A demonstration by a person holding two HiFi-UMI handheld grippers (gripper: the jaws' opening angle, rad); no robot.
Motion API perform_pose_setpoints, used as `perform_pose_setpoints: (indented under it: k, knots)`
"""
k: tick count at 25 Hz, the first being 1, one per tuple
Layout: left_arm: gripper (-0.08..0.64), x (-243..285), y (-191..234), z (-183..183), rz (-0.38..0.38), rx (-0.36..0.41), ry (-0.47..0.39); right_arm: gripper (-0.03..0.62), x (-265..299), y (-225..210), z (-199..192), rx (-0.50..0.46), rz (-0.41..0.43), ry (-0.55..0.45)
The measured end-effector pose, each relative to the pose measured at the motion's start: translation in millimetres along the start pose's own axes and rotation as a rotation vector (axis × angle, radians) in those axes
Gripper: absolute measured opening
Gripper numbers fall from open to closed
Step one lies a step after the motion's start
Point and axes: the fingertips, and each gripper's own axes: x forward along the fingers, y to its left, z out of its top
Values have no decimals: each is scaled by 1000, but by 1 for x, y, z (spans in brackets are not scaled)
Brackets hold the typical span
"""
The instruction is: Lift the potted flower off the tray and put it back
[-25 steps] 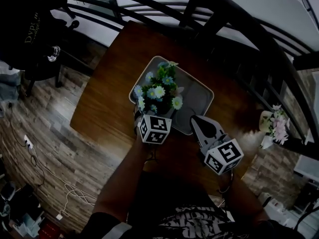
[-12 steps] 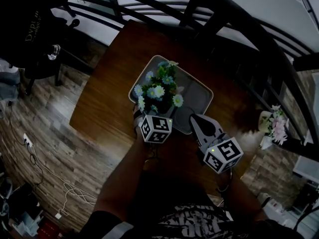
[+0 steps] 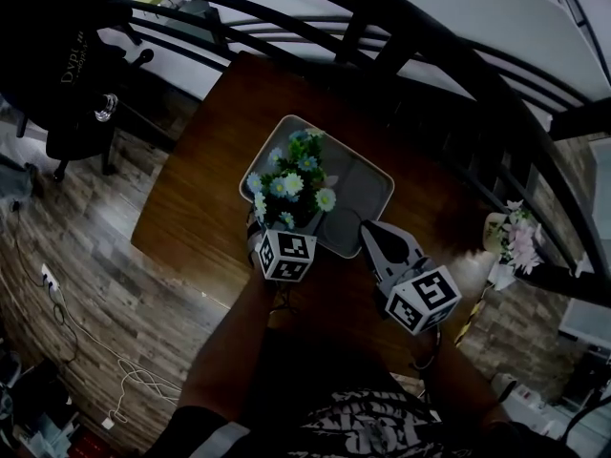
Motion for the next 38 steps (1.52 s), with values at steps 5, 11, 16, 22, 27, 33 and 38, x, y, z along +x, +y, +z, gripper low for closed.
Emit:
perform_pose_setpoints:
  k: [5,11,16,22,27,33,38]
  knots:
    - [486,-13,-8,3,7,1,-4,-2,-11,-2,1,4,-2,-21]
    - [486,-33,-6,12,15,-18,-16,-2,-20,8,10,-8,-1,-38]
    - [486,-53,-7,18,29,-18,-19,-2,-39,9,17,-6,-20,-56]
    - [486,-75,-4,12,56,-34,-43,-2,-61,7,14,-20,-32,-58]
    - [486,-94,-4,-13,104,-52,-32,-1,-72,7,9,-34,-32,-59]
    - [486,-119,-10,-57,172,-83,-4,-2,-87,16,-1,-74,-1,-43]
    - [486,-131,-11,-85,205,-107,20,-2,-91,21,-13,-75,13,-17]
